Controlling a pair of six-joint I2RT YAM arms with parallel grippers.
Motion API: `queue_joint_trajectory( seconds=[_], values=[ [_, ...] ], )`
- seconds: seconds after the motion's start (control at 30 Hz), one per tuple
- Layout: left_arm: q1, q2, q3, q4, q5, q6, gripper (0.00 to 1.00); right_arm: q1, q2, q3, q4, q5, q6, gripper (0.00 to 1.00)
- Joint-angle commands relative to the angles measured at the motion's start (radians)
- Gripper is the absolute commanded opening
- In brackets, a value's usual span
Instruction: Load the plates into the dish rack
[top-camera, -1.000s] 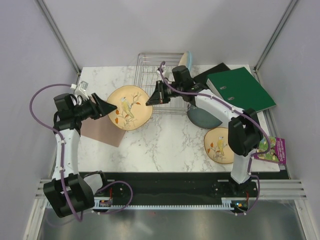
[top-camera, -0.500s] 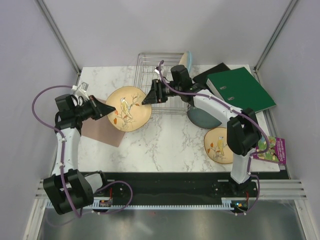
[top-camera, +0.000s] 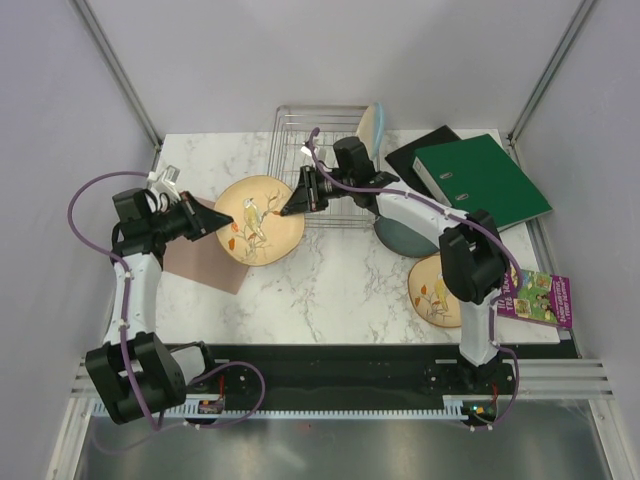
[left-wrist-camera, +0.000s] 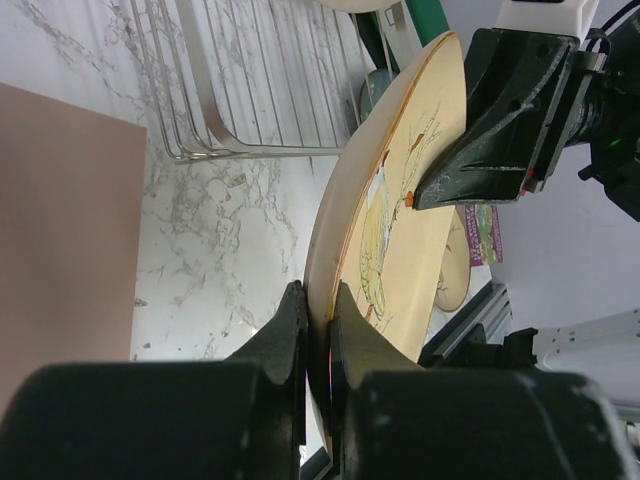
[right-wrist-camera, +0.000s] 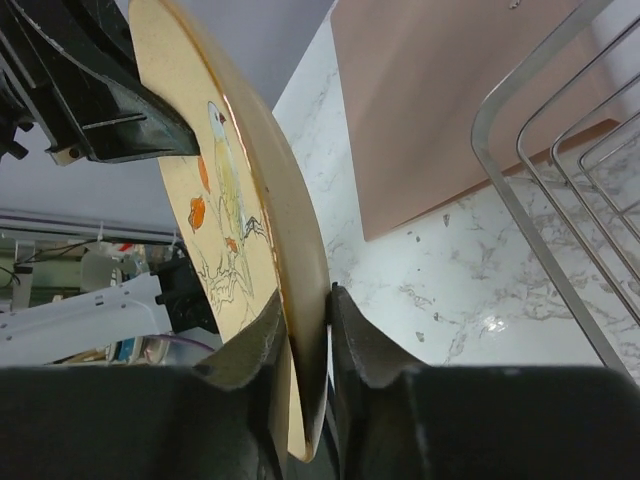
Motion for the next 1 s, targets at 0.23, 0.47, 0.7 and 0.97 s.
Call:
queue_joint_trajectory(
  seconds=[0.23, 0.47, 0.7, 0.97],
  values=[
    [-0.002, -0.021, 0.052, -0.005, -0.149, 0.051, 0.62, -0.052, -0.052, 0.114, -0.017, -0.002, -0.034, 0.00],
    [-0.004, -0.042, 0.127, -0.050, -0.401, 0.164, 0.66, -0.195, -0.054, 0.423, -0.249, 0.384, -0.271, 0.00],
    [-0.002, -0.049, 0.100, -0.041, -0.384, 0.161, 0.66, -0.126, -0.019, 0.550, -0.210, 1.278, -0.330, 0.00],
    [-0.005, -0.099, 0.054, -0.028, -0.375, 0.177, 0.66, -0.012, 0.156, 0.750, -0.196, 1.722, -0.511, 0.00]
  ],
)
